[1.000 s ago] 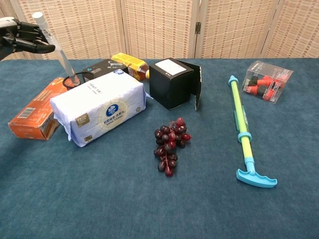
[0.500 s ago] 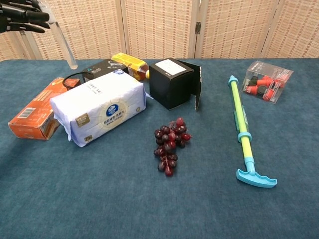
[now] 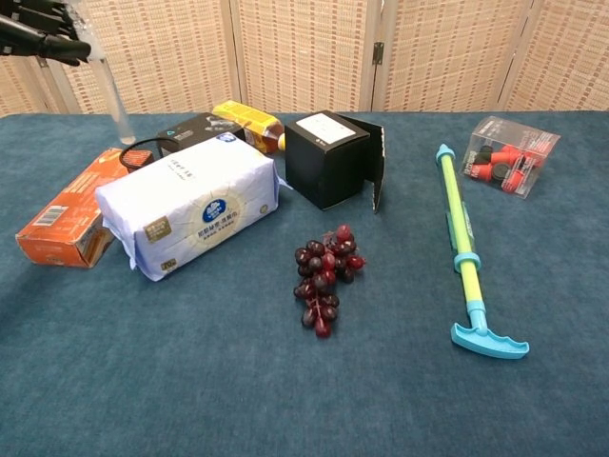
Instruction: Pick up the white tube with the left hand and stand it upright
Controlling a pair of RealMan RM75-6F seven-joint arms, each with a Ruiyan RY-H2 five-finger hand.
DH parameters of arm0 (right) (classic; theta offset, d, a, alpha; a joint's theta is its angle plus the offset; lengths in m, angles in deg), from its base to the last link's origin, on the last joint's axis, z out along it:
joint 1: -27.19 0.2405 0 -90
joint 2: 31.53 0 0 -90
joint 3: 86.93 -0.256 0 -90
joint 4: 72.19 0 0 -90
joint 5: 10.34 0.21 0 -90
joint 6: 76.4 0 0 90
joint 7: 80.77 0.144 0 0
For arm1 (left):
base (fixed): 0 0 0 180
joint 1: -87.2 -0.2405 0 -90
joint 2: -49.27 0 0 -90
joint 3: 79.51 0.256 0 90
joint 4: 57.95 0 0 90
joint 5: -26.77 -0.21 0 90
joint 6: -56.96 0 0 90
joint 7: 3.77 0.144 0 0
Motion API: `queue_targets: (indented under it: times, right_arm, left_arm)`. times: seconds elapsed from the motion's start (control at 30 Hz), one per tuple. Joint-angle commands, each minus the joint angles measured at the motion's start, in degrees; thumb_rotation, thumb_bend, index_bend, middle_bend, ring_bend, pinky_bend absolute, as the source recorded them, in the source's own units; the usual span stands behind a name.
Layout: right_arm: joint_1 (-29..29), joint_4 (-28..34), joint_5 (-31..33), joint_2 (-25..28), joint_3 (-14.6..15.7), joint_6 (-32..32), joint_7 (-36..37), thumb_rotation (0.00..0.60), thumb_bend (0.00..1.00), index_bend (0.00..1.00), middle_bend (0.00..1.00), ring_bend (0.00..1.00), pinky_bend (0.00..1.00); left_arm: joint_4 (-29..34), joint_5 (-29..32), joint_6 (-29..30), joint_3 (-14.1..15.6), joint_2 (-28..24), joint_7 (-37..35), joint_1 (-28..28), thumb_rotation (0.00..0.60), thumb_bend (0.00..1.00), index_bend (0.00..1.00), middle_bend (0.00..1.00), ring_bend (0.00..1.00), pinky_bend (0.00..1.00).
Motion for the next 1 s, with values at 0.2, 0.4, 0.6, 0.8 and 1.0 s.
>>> queue_targets:
  times: [0.2, 0.4, 0.6, 0.8, 1.0]
  right_arm:
    - [-0.28, -0.28, -0.03, -0.14, 0.03, 0.35, 0.36, 0.6, 0.18, 0.26, 0.36, 0.26, 0.3]
    - [-0.44, -0.31, 0.08, -0.13, -0.02, 0.47, 0.42, 0.6, 0.18, 0.26, 0.36, 0.26, 0.3]
    - [-0.44, -0.06, 0.19, 0.0, -0.1, 0.33, 0.12, 0.6, 0.18, 0.26, 0.36, 0.26, 0.3]
    - [-0.37, 0.18, 0.21, 0.01, -0.12, 0.1, -0.11, 0.6, 0.18, 0.26, 0.36, 0.26, 0.3]
    - [-0.5, 0.17, 0.13, 0.01, -0.07, 0.23, -0.11, 0.6, 0.18, 0.26, 0.36, 0.26, 0.3]
  left_arm:
    - [2.06, 6.57, 8.82, 2.57, 0.6, 12.59, 1.82, 0.6, 0.51, 0.65, 0.45, 0.33, 0.21]
    - [4.37, 8.94, 0.72, -2.38, -0.74, -3.89, 0.57, 0.6, 0.51, 0.65, 0.45, 0.34, 0.21]
    - [4.41, 6.81, -9.42, -7.21, -2.53, -20.11, -1.44, 0.6, 0.51, 0.65, 0.45, 0.34, 0.21]
    - [0.97, -0.84, -11.21, -6.53, -2.62, -21.91, -2.0, 0.6, 0.51, 0.65, 0.45, 0.34, 0.21]
    - [-3.02, -1.39, 0.72, -0.04, 0.12, -1.9, 0.07, 0.6, 0.51, 0.65, 0.45, 0.33, 0.2]
